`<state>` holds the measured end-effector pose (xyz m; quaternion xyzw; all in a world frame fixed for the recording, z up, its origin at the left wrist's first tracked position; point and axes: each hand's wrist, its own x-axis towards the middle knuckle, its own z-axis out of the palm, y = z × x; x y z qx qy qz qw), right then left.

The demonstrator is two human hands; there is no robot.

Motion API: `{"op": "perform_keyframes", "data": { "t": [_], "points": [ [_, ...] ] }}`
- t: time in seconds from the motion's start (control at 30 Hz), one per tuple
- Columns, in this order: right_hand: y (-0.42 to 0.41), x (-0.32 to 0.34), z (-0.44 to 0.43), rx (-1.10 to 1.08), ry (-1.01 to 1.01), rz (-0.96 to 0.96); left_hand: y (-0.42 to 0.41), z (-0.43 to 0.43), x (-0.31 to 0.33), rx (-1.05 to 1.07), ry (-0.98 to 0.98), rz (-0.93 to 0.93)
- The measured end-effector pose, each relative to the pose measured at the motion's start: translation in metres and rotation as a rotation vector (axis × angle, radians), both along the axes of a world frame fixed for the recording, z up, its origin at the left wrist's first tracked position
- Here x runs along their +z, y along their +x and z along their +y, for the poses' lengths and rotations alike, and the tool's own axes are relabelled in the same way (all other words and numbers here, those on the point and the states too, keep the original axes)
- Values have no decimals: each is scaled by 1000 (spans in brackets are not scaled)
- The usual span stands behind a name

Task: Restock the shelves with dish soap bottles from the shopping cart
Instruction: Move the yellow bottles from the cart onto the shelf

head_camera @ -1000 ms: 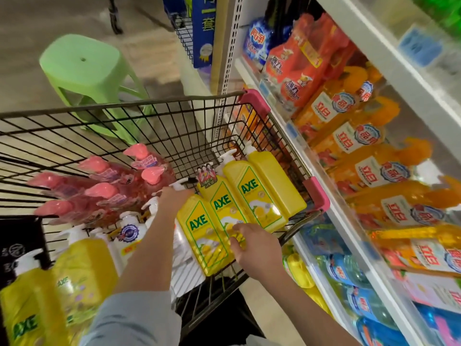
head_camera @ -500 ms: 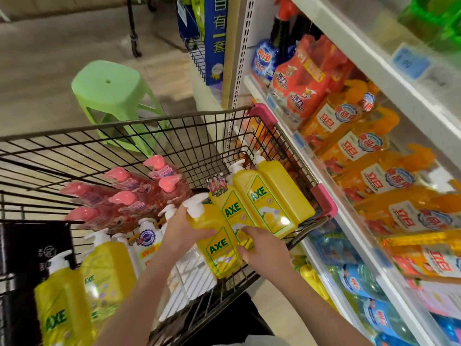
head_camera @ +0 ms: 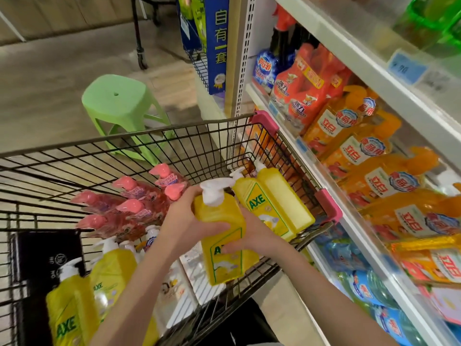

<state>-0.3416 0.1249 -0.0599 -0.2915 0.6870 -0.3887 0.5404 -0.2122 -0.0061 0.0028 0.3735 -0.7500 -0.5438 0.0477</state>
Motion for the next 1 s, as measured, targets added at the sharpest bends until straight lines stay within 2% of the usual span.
{"op": "perform_keyframes", "data": {
  "t": [0.13,0.2,0.27,0.3,0.4,0.53,0.63,0.83,1.0],
  "points": [
    [-8,10,7,-168,24,126,-12,-14,-15,-70,150,107],
    [-17,10,10,-212,81,206,-16,-17,-39,21,191,173],
    [-27,11,14,-280,134,228,-22,-22,-70,93,67,67],
    [-32,10,16,-326,137,212,-23,-24,-88,88,-16,-51],
    [-43,7,21,-438,139,179,-29,-26,-140,-50,-131,-346],
    [-51,9,25,-536,133,165,-47,-25,-172,-110,-126,-439],
    [-58,16,26,-555,138,175,-64,-28,-184,-96,49,-426],
    [-68,11,32,-626,164,62,-81,-42,-208,137,374,-422],
    [-71,4,39,-704,188,31,-83,-46,-221,213,459,-410]
  ]
}}
